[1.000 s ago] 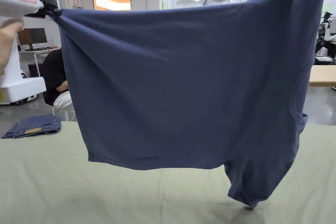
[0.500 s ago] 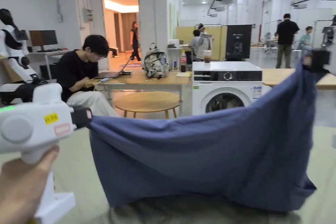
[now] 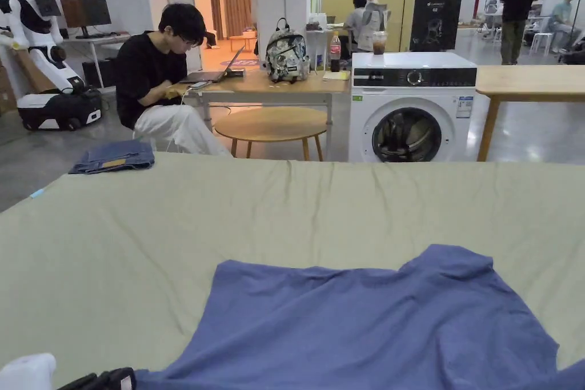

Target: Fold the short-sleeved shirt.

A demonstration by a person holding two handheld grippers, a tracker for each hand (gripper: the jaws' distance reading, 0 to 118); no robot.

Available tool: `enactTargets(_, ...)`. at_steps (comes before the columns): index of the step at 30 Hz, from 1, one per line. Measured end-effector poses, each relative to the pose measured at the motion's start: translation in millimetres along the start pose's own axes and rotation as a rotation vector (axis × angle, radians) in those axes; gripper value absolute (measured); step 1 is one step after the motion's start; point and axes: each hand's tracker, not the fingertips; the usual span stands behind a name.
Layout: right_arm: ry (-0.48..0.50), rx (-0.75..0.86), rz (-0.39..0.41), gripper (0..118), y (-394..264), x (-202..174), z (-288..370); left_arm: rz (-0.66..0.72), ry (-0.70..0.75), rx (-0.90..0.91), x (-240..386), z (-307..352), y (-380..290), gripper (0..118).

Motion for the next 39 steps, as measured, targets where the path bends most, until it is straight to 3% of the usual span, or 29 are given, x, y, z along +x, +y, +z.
enactTargets(5,-0.006,-0.145,-0.074,0,-71.1,-2.9,-17.8,0.074,0.041,-0.143,-34.5,-20.0,-54.3,1)
enactTargets(7,-0.010,-0.164,-0.136,0,-88.7,-0.3,-20.2,0.129,0.031,-0.161,-42.2,-24.5,-64.6,1)
enactTargets(9,-0.034,-0.162,-0.145,4,-100.9,0.5,-13.5,0.161,0.043,-0.167,-50.8,-26.4,-69.1,2)
enactTargets(11,-0.077,-0.208,-0.123,56,-109.0,1.3,-8.5,0.157,0.058,-0.171,-50.5,-23.8,-65.9,17)
enactTargets(12,-0.087,-0.205,-0.120,70,-111.8,6.3,-4.7,0.150,0.072,-0.168,-47.5,-20.0,-62.9,33)
enactTargets(13,-0.091,-0.201,-0.120,70,-115.1,7.3,2.5,0.107,0.101,-0.144,-40.4,-12.3,-56.6,48)
enactTargets(16,-0.146,-0.163,-0.100,71,-112.7,3.2,28.8,-0.056,0.143,-0.074,-17.0,13.5,-40.7,56)
enactTargets(19,-0.217,-0.101,-0.005,70,-100.5,-15.5,53.5,-0.237,0.151,0.041,8.0,38.6,-29.9,58)
enactTargets(24,-0.212,-0.054,0.156,67,-91.9,-47.8,54.7,-0.341,0.098,0.203,68.0,74.3,-18.7,58)
enactTargets(27,-0.217,0.048,0.225,25,-91.0,-77.1,57.1,-0.386,0.115,0.244,94.2,82.4,-20.3,58)
enactTargets(28,-0.210,0.075,0.247,24,-96.2,-79.3,55.0,-0.396,0.118,0.247,101.2,83.9,-20.8,55)
enactTargets(29,-0.182,0.089,0.254,20,-96.6,-83.6,54.5,-0.408,0.108,0.246,107.6,85.6,-19.8,43)
enactTargets(31,-0.146,0.101,0.265,0,-94.2,-93.9,54.1,-0.409,0.093,0.253,115.4,87.0,-20.3,0)
enactTargets(39,-0.092,0.129,0.275,0,-97.3,-105.9,52.1,-0.251,0.105,0.202,85.1,84.6,-14.5,0)
